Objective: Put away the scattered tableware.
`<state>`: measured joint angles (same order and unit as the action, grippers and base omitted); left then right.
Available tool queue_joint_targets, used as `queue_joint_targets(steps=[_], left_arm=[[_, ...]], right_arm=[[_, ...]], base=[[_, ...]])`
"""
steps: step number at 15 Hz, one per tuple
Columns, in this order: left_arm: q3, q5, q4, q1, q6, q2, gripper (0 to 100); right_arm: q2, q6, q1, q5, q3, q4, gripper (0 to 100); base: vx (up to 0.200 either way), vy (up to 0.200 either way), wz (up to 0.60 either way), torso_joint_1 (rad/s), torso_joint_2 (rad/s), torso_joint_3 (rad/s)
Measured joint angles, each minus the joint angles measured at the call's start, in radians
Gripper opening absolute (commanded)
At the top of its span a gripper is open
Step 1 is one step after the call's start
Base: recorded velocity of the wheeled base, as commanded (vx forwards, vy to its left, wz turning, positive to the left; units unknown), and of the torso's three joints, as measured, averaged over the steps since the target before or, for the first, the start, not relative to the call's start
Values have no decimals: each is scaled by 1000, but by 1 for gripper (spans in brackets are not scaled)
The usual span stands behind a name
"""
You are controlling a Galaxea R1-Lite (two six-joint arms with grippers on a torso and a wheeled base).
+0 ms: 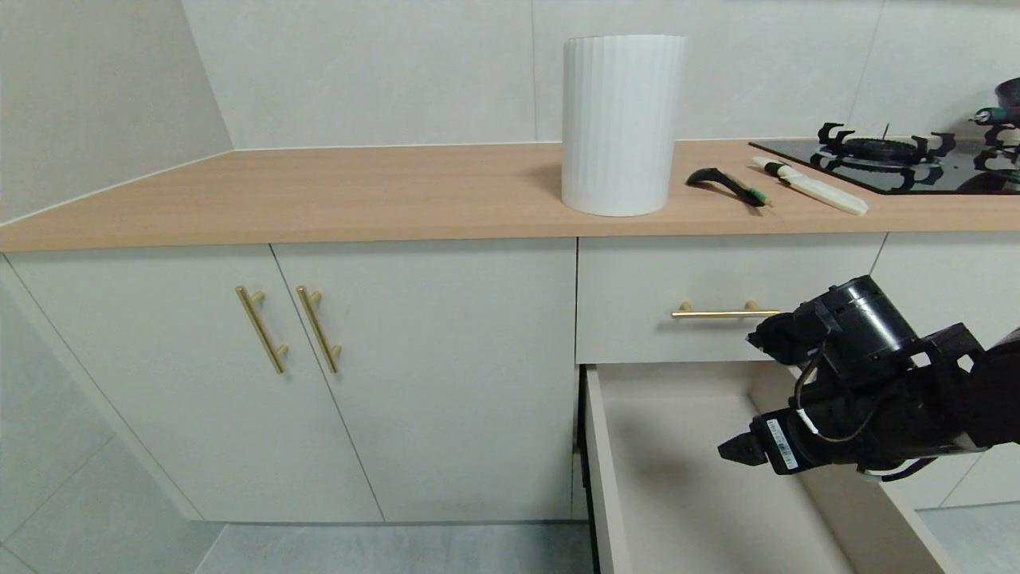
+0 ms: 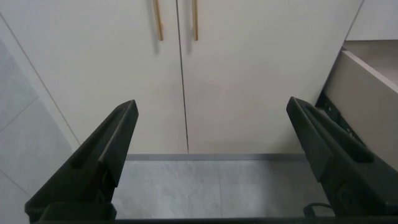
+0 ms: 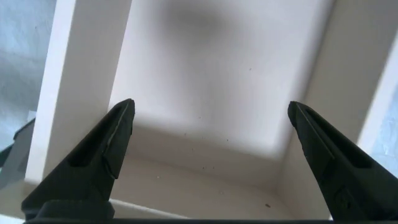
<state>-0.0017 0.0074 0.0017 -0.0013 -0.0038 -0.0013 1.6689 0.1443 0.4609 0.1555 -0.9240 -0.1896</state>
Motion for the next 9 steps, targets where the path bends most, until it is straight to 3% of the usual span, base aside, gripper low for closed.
queue_joint_targets(steps=[4,9], left_arm=[[0,0,0,0,0,0,100],[0,0,1,-1,0,0,100]], right_arm=[[-3,-1,-1,1,6,1,100],[-3,-1,-1,2,7,6,100]], base=[[0,0,0,77,-233,-259],[0,0,0,133,-509,-310]])
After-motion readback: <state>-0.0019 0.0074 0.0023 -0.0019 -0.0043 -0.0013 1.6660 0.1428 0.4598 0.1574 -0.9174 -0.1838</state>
